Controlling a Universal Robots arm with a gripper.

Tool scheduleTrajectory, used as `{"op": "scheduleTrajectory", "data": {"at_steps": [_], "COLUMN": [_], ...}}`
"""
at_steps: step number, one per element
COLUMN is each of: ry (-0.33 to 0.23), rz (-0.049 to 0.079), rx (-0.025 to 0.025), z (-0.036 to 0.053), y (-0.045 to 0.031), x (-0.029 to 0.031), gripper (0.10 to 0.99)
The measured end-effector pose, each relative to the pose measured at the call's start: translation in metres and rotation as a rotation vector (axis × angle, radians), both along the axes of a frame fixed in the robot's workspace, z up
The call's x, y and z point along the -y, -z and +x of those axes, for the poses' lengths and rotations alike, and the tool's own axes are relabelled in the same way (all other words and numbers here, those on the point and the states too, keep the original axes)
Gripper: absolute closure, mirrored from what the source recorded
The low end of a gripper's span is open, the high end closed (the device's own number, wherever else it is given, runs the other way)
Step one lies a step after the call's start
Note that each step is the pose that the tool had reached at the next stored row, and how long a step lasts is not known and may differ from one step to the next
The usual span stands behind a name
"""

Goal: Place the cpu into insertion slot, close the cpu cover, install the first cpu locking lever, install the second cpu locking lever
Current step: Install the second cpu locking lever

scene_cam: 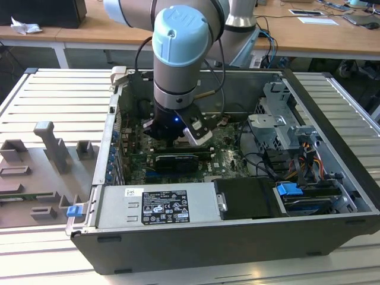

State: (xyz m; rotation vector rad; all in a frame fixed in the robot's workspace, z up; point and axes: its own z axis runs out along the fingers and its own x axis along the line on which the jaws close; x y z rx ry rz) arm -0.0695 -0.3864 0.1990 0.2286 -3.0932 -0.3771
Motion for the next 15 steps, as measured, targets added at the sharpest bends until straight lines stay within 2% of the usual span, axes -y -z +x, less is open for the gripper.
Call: {"op": "scheduleTrajectory", "data": {"at_steps": [2,5,10,15], "ry": [-0.005,-0.006,-0.006,-0.006], "rz": [0.005,0.005,0.005,0.005], "rx": [-0.0005,0.0000,-0.0002,0.0000], "z": [-0.0002,-0.0007,-0.0010,-0.0009], "y": [0.0017,0.0012,-0.0113,-0.0148], "x": [-0.0001,-0.0001,-0.0001,-0.0002], "gripper": [0.980,0.980,0.980,0.980]}}
